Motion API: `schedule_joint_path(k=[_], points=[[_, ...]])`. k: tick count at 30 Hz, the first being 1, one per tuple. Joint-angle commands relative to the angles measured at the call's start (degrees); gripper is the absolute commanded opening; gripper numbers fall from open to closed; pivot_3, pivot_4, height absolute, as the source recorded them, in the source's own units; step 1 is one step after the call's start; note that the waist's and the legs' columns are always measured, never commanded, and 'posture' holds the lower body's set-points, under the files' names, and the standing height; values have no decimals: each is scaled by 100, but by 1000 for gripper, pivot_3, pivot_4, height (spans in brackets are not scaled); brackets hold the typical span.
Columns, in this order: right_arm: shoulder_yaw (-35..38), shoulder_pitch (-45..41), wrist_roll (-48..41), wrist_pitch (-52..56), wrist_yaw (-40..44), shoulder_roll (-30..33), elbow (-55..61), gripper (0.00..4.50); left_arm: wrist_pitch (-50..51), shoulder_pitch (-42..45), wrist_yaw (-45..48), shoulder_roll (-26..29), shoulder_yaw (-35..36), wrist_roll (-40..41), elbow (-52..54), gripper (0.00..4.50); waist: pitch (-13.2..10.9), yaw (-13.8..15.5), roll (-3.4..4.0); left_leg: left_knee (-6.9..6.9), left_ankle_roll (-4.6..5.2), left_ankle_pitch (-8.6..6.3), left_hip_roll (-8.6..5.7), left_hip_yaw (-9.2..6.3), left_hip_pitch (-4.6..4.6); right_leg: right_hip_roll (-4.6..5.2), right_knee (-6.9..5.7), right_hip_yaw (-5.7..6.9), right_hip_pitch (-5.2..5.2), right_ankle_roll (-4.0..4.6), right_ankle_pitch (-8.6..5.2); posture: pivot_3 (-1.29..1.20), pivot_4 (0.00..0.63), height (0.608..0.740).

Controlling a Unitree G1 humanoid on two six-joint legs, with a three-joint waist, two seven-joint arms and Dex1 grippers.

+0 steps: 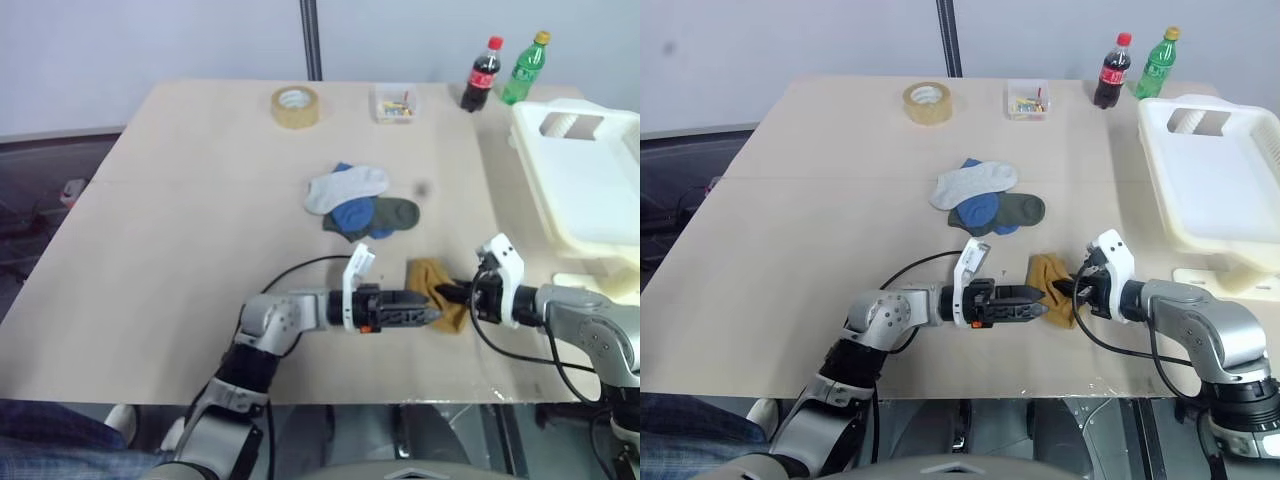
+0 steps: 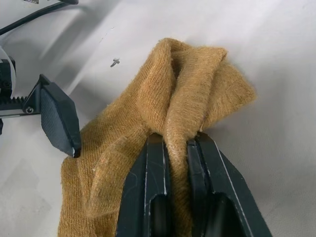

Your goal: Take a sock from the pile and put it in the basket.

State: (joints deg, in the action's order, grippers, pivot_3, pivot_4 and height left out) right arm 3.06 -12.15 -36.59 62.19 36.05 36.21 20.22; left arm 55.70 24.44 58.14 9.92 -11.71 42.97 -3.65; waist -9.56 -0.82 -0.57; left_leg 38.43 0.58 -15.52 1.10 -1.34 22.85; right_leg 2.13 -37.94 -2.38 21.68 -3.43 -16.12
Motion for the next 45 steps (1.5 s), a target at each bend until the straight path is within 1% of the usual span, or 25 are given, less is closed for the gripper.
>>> schedule_joint_path(k=[1, 5, 9, 11, 13, 16, 20, 22, 23, 27, 31, 37, 40, 45], points=[[-174, 105, 75, -40, 19, 20, -31, 19, -184, -108, -43, 73, 128, 46, 471, 4500, 0, -2, 0, 0, 0, 0, 0, 0, 0, 0, 0, 0, 0, 0, 0, 0, 150, 740], [-176, 177, 42, -131, 68, 27, 45, 19, -328, -320, -83, 351, 99, -35, 891, 4500, 0, -8, 1, 0, 0, 0, 7, 1, -2, -4, 0, -3, 0, 0, 0, 0, 150, 740], [-160, 264, 14, -219, 90, 12, 101, 19, -807, -682, -162, 963, -3, -486, 1604, 4500, 0, -4, 1, -2, 0, 0, 11, 1, -2, -8, 0, -3, 1, 1, 0, 0, 150, 740], [-131, 289, 5, -280, 112, 19, 113, 19, -1078, -839, -283, 1214, 88, -691, 1892, 4500, 0, 2, 1, -3, 0, 0, 13, 2, -2, -7, 1, -4, 1, 1, 0, 0, 150, 740], [-99, 324, 39, -461, 178, 52, 151, 19, -1580, -1001, -470, 1438, 209, -1047, 2147, 4500, 0, 7, 1, -3, 0, 0, 16, 2, -2, -5, 2, -4, 1, 1, 0, 0, 150, 740], [69, 450, 17, -848, 355, 97, 288, 19, -2264, -1262, -737, 1580, 682, -1257, 2529, 4500, 0, 12, 1, -2, 0, 0, 17, 3, -1, -1, 3, -6, 1, 1, 0, 0, 150, 740], [245, 708, 246, -1612, 540, 249, 463, 19, -2784, -1840, -524, 1720, 1388, -802, 3243, 4500, -1, 9, 2, -7, 0, -1, 21, 3, 3, 3, 9, -5, 3, 2, -1, 0, 150, 740], [435, 841, 274, -2036, 738, 331, 539, 19, -2793, -2125, -502, 1877, 1756, -547, 3546, 4500, -2, 11, 2, -8, 0, -1, 21, 5, 4, 6, 12, -6, 4, 2, -1, 0, 150, 740], [570, 943, 226, -2178, 881, 408, 607, 19, -2816, -2278, -563, 1974, 1933, -546, 3667, 4500, -3, 13, 3, -8, 1, -1, 21, 6, 5, 9, 13, -6, 3, 2, -1, 0, 150, 740], [1035, 1235, 34, -2471, 1295, 714, 756, 19, -2964, -2819, -688, 2302, 2531, -495, 4068, 4500, -5, 21, 5, -6, 1, -1, 21, 4, 0, 9, 8, -3, 1, 2, -1, 0, 150, 740], [1298, 1282, -112, -2530, 1593, 936, 620, 19, -3031, -2866, -824, 2371, 2826, -188, 4391, 4500, -6, 28, 3, -1, 1, -1, 21, 5, -1, 8, 6, -2, -2, 1, -1, 0, 150, 740], [1290, 1014, -54, -2595, 1766, 1135, 289, 19, -3225, -2887, -796, 2371, 2822, 66, 4517, 4500, -7, 11, 5, -2, 1, -1, 20, 9, -2, 4, 5, -6, 0, 2, -1, 0, 150, 740], [1323, 783, -56, -2583, 1837, 1268, 119, 19, -3313, -2820, -675, 2378, 2702, 160, 4458, 4500, -8, 16, 6, -2, 1, -1, 20, 9, -1, 0, 5, -6, 0, 2, -1, 0, 150, 740], [1405, 502, -60, -2501, 1906, 1512, -100, 19, -3443, -2696, -495, 2333, 2357, 78, 4276, 4500, -8, 23, 6, -1, 1, -1, 18, 12, -2, 1, 6, -9, 0, 2, -1, 0, 150, 740]])
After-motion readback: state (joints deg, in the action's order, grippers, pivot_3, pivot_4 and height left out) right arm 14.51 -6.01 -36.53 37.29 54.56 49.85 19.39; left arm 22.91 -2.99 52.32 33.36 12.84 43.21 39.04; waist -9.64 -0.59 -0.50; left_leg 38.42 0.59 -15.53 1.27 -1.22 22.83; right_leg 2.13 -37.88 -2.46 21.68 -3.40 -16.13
